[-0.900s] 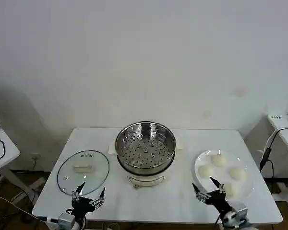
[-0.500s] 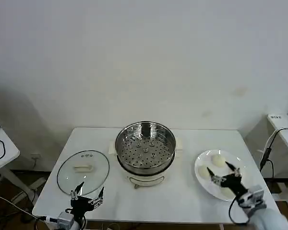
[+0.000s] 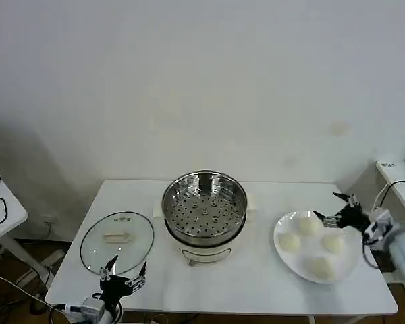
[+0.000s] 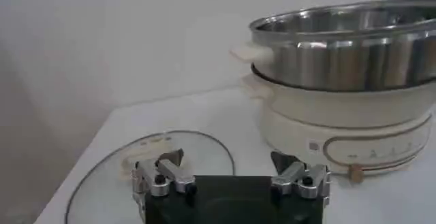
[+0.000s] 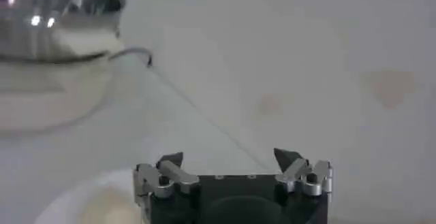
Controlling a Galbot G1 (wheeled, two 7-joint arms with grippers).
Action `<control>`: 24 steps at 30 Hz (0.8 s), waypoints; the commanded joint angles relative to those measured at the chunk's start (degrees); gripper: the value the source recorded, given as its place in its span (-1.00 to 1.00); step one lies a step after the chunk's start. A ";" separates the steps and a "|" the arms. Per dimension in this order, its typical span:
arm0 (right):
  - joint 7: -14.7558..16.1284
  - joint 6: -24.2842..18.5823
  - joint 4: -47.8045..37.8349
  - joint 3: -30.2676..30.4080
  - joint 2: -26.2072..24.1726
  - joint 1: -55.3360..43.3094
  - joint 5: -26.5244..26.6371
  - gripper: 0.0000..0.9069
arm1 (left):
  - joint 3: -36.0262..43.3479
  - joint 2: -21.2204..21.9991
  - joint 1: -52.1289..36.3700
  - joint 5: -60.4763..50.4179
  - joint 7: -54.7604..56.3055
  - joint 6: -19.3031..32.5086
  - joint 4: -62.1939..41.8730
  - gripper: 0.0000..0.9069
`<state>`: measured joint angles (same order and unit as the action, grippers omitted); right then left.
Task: Take steamed baozi put them in steamer then cover it.
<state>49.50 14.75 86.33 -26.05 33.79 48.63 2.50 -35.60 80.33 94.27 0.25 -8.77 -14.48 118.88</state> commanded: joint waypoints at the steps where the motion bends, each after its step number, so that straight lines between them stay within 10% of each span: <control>1: 21.50 -1.23 -10.95 20.70 -7.31 -23.83 -11.15 1.00 | -0.16 0.12 0.85 0.77 -0.24 -0.16 2.32 1.00; 10: 25.12 -6.42 -22.11 35.97 0.59 -39.26 -19.49 1.00 | -0.73 0.99 1.67 0.85 -0.27 -0.42 5.78 1.00; 24: 26.89 -9.01 -30.56 38.61 11.18 -39.37 -27.86 1.00 | -0.85 1.76 3.11 0.21 -0.03 -0.45 6.59 1.00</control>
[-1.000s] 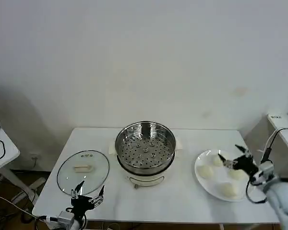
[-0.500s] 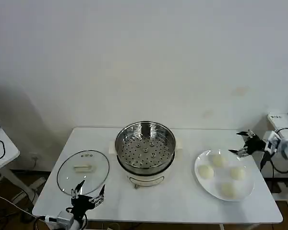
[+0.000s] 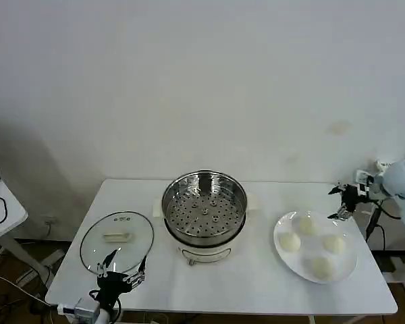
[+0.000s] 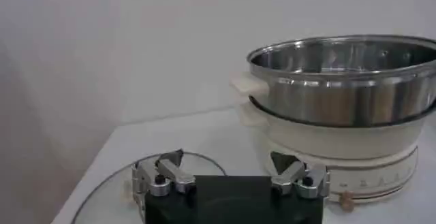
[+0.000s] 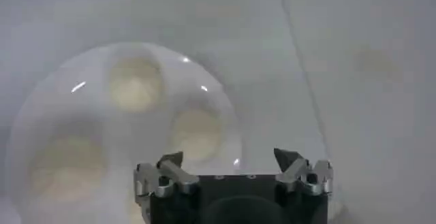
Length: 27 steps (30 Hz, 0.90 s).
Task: Take steamed baozi put them in steamer then cover it.
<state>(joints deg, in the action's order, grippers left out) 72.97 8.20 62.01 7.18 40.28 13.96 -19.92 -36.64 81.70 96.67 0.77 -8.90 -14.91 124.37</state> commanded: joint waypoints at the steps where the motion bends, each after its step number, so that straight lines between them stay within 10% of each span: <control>1: 3.22 -2.72 -6.67 5.04 5.16 -4.49 -6.00 1.00 | 0.20 0.50 0.76 -0.37 0.07 -0.02 1.22 1.00; 27: -0.62 -5.26 -15.48 -3.62 13.13 -0.31 -15.88 1.00 | 0.58 1.78 2.29 -1.37 0.43 0.12 2.08 1.00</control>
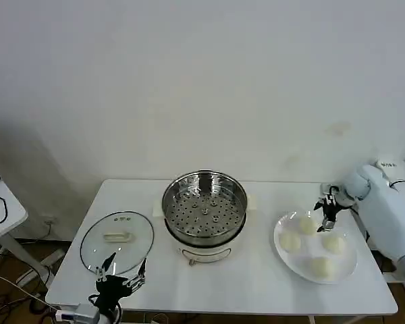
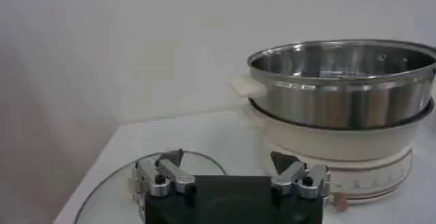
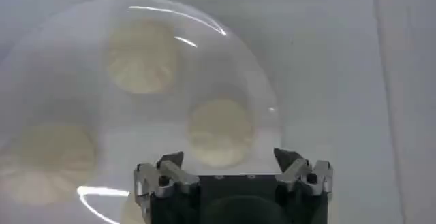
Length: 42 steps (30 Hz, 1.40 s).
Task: Take steamed baozi put them in steamer then cover it.
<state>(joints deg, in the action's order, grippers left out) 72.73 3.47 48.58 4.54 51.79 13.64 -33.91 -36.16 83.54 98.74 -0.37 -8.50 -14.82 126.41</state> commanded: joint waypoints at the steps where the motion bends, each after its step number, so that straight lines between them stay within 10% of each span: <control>1: -0.40 -0.39 -2.02 -1.13 1.74 0.20 -1.98 1.00 | 0.08 -0.10 0.24 -0.25 0.03 0.05 0.03 1.00; 13: -1.33 -0.20 -2.54 -1.35 2.63 0.81 -2.30 1.00 | 0.11 -0.06 0.42 -0.22 0.06 0.13 -0.09 1.00; 16: -1.76 -0.07 -2.85 -1.35 2.68 0.80 -2.26 0.38 | 0.16 -0.05 0.35 -0.20 0.08 0.13 -0.19 1.00; 20: -2.84 -0.04 -3.37 -1.27 2.67 0.77 -2.02 0.20 | 0.15 -0.04 0.31 -0.18 0.05 0.15 -0.33 1.00; 42: -3.30 1.84 2.71 1.40 -2.30 -1.72 5.14 0.07 | 0.17 0.00 -0.31 -0.20 0.12 0.17 -1.59 1.00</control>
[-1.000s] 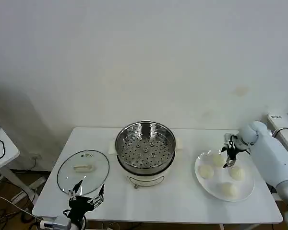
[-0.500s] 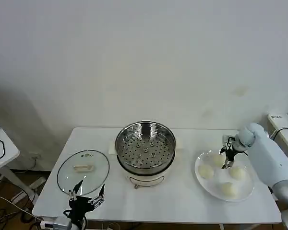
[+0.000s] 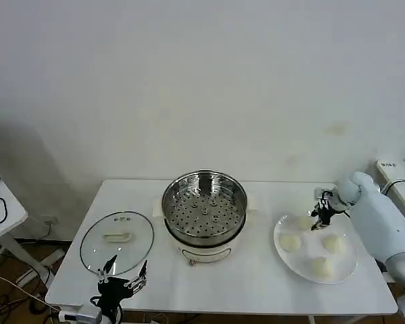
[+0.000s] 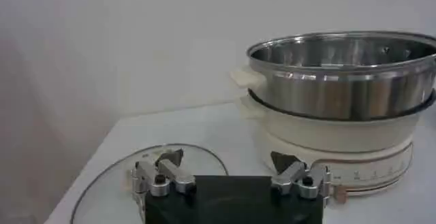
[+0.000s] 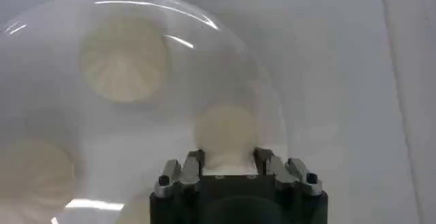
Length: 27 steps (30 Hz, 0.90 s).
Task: Take steamed baozi put them in steamer then cover it.
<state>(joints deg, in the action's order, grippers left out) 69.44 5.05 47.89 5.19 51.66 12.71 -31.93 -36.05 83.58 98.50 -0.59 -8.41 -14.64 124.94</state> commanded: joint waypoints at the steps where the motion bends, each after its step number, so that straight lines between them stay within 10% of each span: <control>1: -0.06 0.38 4.28 1.53 -3.02 -1.68 4.36 0.07 | 0.06 -0.03 -0.16 0.06 0.06 0.00 -0.16 1.00; 12: 2.12 -4.36 6.41 14.75 -2.62 -22.98 29.94 0.07 | -0.30 0.55 -0.34 0.22 0.90 0.18 0.80 1.00; 18: 4.96 -9.54 5.19 20.13 2.01 -28.90 31.25 0.07 | -1.06 0.72 0.26 1.08 1.01 0.15 2.33 1.00; 27: 6.95 -29.49 12.18 36.61 4.29 -37.38 33.89 0.09 | -2.36 1.04 1.32 0.66 1.39 0.24 3.04 1.00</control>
<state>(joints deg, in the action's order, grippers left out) 74.65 -11.94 56.04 30.31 53.82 -16.00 -3.00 -37.81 84.09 99.51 0.25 -7.18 -14.45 127.39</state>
